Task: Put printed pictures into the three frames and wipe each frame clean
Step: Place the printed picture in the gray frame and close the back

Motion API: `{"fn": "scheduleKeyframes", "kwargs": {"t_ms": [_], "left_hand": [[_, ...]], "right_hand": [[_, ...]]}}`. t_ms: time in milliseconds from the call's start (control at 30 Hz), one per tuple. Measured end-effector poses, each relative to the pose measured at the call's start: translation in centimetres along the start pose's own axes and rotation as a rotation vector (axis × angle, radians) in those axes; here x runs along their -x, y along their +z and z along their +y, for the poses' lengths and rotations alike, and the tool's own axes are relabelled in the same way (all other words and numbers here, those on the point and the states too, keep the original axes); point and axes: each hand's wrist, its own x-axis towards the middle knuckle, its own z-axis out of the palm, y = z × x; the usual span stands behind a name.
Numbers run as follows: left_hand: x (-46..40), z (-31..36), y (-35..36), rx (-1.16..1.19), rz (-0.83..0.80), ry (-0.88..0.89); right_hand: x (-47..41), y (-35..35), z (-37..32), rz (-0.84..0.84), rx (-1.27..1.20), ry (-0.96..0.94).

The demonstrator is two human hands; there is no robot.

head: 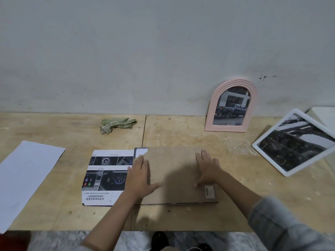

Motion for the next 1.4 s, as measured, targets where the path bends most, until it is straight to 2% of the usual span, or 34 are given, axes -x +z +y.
{"fn": "scheduleKeyframes", "kwargs": {"t_ms": [167,333,600,900,1100,1233,1400], "left_hand": [[-3.3,0.2,-1.0,-0.172,-0.26,0.153],[-4.5,0.2,-1.7,-0.307,-0.372,0.184],[-4.9,1.2,-2.9,-0.446,-0.428,0.223],[-5.9,1.6,-3.7,-0.505,-0.484,0.267],[-6.4,4.0,-3.2,-0.584,-0.394,0.266],[-6.9,4.3,-3.1,-0.513,-0.392,0.286],[-7.2,3.2,-3.3,-0.429,-0.446,0.311]], "right_hand": [[-1.1,-1.3,-0.2,-0.117,0.175,-0.031],[-1.2,-1.3,0.0,-0.112,0.209,-0.061],[-1.5,-1.2,-0.1,-0.148,0.202,-0.064],[-1.1,-1.6,-1.6,-0.152,0.318,-0.026],[-1.1,-1.9,-2.4,-0.081,0.336,-0.079],[-2.1,-2.6,-3.2,-0.126,0.284,-0.172],[-2.5,-2.5,-3.8,-0.139,0.279,-0.155]]}}
